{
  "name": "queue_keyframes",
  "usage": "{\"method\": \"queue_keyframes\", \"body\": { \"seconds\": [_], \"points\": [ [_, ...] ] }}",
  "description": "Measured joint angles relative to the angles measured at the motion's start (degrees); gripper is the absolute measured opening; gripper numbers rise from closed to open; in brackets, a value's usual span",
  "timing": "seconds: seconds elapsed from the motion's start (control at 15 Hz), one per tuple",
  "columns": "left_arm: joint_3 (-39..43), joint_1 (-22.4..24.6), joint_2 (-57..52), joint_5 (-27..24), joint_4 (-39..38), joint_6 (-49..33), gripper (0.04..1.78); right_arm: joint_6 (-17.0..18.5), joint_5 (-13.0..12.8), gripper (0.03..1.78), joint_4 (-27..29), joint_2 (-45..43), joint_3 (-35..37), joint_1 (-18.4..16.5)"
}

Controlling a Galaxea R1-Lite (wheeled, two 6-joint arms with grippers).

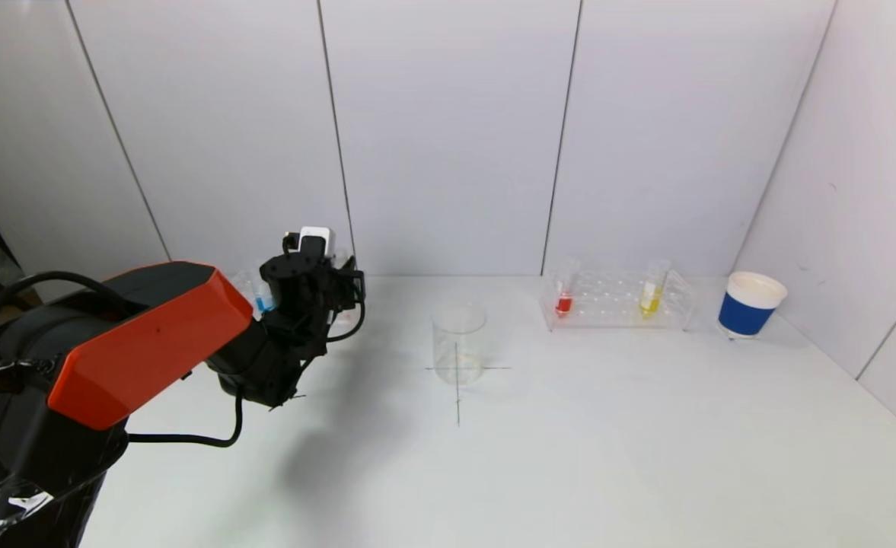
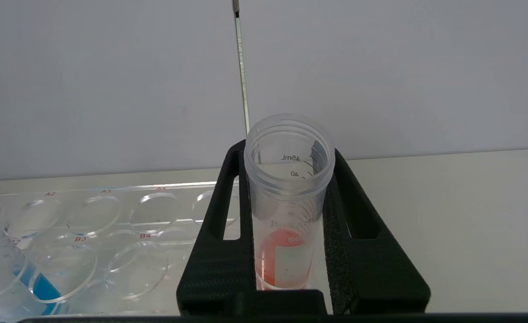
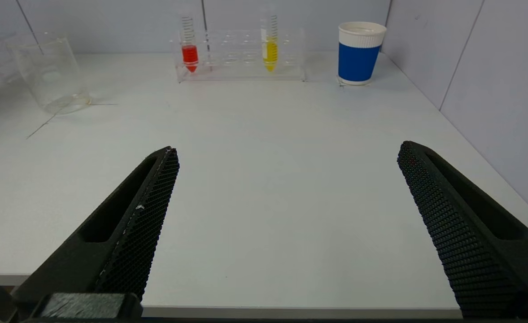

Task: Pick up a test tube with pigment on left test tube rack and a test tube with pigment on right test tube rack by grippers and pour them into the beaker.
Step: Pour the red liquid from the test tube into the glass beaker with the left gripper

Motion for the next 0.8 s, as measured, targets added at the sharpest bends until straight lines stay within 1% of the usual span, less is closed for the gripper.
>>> {"method": "queue_keyframes", "body": {
  "seconds": [0.8],
  "points": [
    [0.0, 0.2, -0.5, -0.1, 1.1, 1.5, 0.44, 0.0, 0.0, 1.77, 0.0, 0.0, 0.0, 0.0]
  ]
}}
